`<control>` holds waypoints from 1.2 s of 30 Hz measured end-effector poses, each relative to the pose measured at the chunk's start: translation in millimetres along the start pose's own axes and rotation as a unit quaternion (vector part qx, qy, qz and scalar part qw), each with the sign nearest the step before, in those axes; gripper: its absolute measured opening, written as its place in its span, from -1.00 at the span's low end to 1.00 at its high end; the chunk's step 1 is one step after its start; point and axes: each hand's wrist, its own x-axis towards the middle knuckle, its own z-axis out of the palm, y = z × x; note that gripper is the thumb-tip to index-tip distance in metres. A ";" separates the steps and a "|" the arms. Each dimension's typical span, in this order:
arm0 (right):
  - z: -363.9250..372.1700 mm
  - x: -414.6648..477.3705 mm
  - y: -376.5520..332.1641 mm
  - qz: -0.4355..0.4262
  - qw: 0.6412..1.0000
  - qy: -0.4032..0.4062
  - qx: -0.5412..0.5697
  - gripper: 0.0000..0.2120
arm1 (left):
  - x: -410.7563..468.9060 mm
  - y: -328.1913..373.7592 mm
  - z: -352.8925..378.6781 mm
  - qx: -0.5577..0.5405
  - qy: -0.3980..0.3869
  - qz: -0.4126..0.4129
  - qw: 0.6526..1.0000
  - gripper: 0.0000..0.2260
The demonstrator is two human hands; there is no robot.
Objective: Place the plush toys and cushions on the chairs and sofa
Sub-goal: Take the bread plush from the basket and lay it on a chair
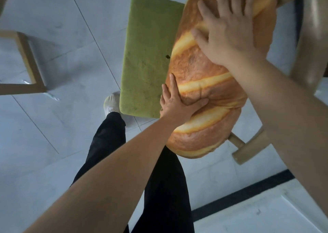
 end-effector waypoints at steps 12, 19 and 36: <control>15.8 -134.9 -48.7 0.079 0.996 0.024 0.044 -0.42 | -57.3 -97.0 -14.0 0.132 -0.101 0.092 0.982 0.04; 45.4 -227.5 -90.7 0.144 0.987 0.008 0.069 -0.42 | -48.0 -96.3 -27.3 0.188 -0.119 0.120 0.967 -0.27; 76.1 -252.3 -117.9 -0.002 0.997 -0.073 -0.021 -0.07 | 37.2 74.0 -36.4 0.270 0.004 0.256 0.928 -0.35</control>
